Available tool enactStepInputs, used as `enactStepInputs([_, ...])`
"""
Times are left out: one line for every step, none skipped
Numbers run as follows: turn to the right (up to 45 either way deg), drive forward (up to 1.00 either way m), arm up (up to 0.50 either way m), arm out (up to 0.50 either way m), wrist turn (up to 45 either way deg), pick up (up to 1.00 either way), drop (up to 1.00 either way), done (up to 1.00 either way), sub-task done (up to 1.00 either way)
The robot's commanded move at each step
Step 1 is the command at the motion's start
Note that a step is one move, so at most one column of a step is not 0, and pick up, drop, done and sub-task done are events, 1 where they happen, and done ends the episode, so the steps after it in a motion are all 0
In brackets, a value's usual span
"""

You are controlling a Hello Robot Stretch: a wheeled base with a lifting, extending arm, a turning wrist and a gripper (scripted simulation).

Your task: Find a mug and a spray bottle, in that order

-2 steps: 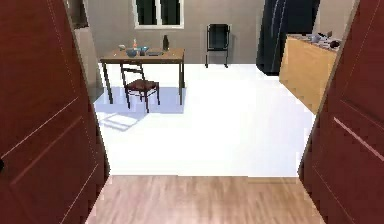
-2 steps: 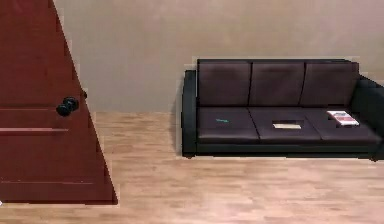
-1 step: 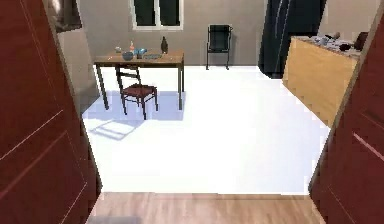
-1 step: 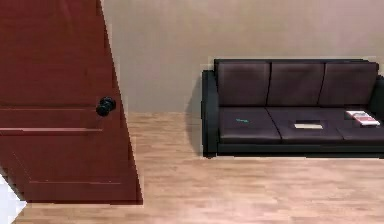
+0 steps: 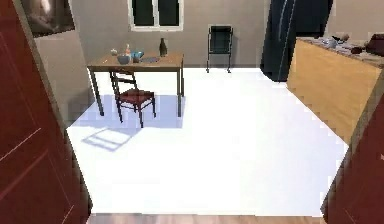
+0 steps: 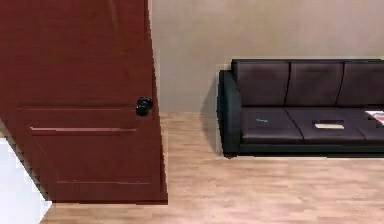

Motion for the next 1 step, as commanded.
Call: enactStepInputs([15.0, 0.0, 0.0, 0.0, 0.0, 0.0, 0.0, 0.0, 0.0])
